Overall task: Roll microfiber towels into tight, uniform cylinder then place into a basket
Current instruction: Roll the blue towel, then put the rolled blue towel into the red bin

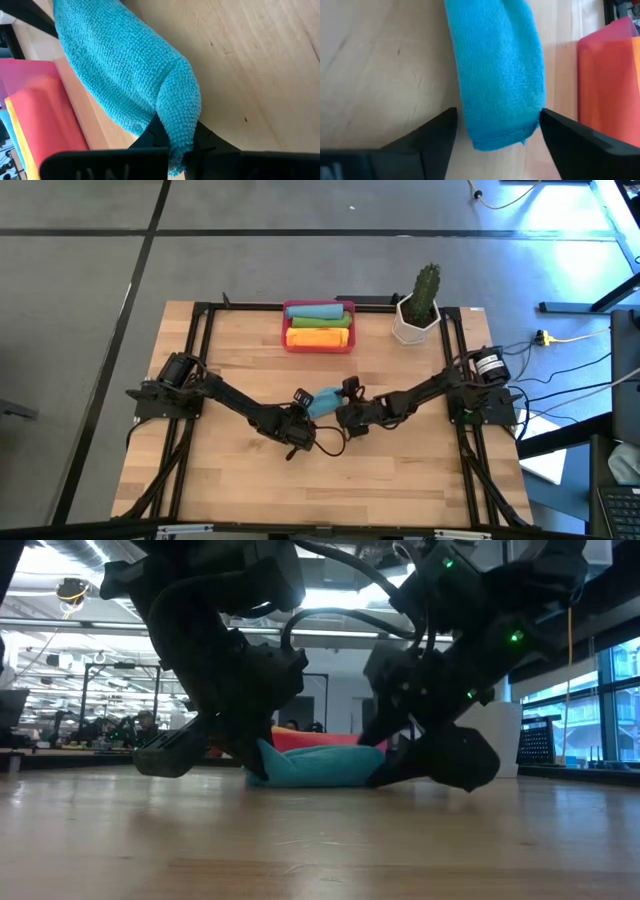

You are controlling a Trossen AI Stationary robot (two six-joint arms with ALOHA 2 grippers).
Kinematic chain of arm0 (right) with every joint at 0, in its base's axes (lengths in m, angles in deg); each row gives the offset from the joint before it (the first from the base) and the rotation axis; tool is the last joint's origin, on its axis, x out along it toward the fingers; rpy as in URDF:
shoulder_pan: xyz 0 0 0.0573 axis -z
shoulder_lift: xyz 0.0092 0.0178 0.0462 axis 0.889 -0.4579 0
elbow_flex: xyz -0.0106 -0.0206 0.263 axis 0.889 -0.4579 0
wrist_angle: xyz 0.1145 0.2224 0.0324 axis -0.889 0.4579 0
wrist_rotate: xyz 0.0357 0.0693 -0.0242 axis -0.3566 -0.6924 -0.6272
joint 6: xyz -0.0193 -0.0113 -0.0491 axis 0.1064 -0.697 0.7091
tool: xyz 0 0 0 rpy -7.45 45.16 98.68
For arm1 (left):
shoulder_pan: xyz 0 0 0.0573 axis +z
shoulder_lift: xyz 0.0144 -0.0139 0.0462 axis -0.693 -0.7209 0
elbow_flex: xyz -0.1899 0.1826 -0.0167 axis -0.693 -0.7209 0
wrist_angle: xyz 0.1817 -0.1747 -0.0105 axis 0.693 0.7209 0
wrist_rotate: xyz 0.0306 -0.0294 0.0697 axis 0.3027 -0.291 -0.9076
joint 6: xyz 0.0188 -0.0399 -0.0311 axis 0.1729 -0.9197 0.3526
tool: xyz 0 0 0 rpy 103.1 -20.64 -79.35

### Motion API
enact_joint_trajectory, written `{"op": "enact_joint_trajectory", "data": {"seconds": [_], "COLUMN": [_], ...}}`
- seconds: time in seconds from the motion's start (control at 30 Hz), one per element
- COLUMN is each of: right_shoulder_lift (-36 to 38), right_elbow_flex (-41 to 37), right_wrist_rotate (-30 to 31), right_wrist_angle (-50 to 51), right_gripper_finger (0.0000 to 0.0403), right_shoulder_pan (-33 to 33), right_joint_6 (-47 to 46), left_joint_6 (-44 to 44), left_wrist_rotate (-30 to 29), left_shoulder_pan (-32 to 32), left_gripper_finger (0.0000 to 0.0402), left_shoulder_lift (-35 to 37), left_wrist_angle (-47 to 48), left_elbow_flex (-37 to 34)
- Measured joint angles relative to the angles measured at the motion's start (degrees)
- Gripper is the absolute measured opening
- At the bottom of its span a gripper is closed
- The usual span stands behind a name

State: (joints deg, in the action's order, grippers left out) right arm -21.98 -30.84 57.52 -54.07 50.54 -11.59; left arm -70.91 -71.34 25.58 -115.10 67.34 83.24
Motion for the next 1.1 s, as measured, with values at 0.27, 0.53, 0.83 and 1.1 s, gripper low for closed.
{"op": "enact_joint_trajectory", "data": {"seconds": [0.27, 0.53, 0.83, 1.1], "right_shoulder_lift": [-0.24, 0.72, 11.25, 22.73], "right_elbow_flex": [0.0, -0.02, -0.05, 0.02], "right_wrist_rotate": [0.48, 1.6, 4.37, 1.91], "right_wrist_angle": [0.35, 0.69, 1.26, 1.74], "right_gripper_finger": [0.0129, 0.002, 0.0017, 0.0017], "right_shoulder_pan": [0.12, 0.0, 2.94, 13.3], "right_joint_6": [1.6, 2.59, 3.14, 7.88], "left_joint_6": [0.22, 0.29, 4.1, 13.34], "left_wrist_rotate": [0.0, -2.16, -4.4, -2.35], "left_shoulder_pan": [0.0, -0.26, 4.14, 16.12], "left_gripper_finger": [0.0005, 0.0005, 0.0005, 0.0005], "left_shoulder_lift": [0.0, 3.93, 15.01, 21.17], "left_wrist_angle": [-0.07, 0.32, 2.37, 0.92], "left_elbow_flex": [0.0, -0.04, 0.0, 0.13]}}
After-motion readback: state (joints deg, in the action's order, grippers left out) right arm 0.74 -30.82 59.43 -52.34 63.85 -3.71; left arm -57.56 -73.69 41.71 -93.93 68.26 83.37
